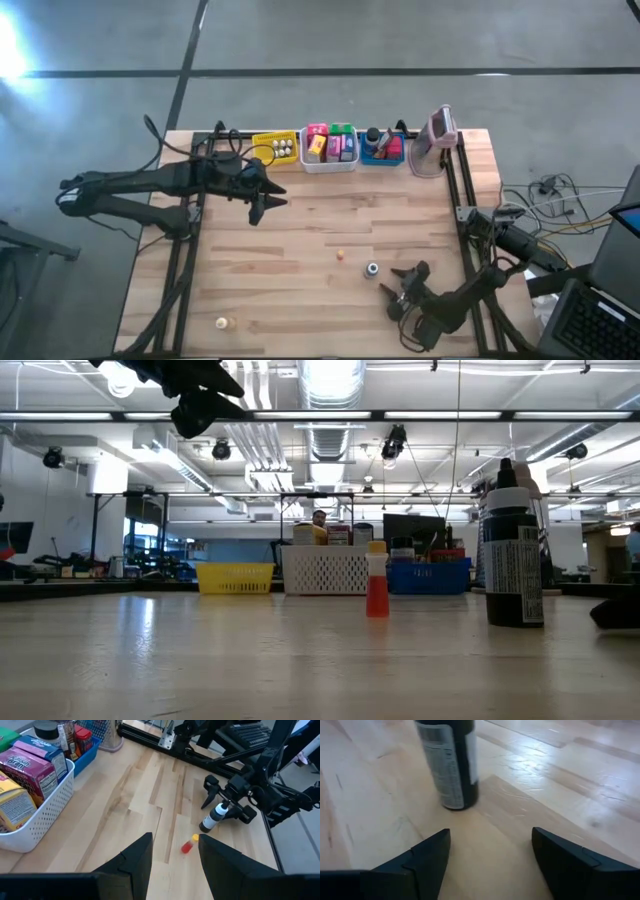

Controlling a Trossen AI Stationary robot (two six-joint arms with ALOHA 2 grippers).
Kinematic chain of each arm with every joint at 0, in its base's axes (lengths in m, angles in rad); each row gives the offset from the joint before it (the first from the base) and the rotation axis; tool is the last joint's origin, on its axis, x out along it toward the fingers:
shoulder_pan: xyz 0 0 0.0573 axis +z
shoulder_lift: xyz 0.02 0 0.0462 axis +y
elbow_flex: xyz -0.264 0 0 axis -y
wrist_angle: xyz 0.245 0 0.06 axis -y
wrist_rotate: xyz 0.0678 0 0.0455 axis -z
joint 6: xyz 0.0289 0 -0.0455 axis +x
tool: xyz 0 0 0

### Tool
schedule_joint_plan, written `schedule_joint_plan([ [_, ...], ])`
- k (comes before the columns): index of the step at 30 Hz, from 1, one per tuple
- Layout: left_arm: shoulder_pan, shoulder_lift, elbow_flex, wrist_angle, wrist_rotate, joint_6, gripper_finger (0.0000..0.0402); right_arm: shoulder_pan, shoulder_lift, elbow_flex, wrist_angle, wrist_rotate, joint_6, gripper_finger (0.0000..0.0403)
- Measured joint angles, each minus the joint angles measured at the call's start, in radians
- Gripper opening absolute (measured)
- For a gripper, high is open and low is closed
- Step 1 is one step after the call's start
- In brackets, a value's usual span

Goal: Pick & Place Kitchen Items
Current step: Put the black food coloring bottle into the yellow basket

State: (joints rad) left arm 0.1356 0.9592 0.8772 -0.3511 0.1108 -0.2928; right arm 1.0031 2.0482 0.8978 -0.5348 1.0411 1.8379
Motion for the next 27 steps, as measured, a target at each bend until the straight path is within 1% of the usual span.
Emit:
schedule_joint_plan([
  [8, 0.0, 0.0, 0.0, 0.0, 0.0, -0.002, 0.0165, -0.056, -0.005, 0.031, 0.032, -0.024, -0.113, 0.0328],
  [13, 0.0, 0.0, 0.0, 0.0, 0.0, -0.007, 0.0165, -0.105, -0.005, 0.041, 0.078, -0.033, -0.209, 0.0346],
  [18, 0.0, 0.0, 0.0, 0.0, 0.0, -0.007, 0.0165, -0.152, -0.004, 0.038, 0.14, -0.026, -0.277, 0.0341],
  [27, 0.0, 0.0, 0.0, 0.0, 0.0, -0.006, 0.0165, -0.208, -0.003, 0.036, 0.193, -0.023, -0.344, 0.03],
])
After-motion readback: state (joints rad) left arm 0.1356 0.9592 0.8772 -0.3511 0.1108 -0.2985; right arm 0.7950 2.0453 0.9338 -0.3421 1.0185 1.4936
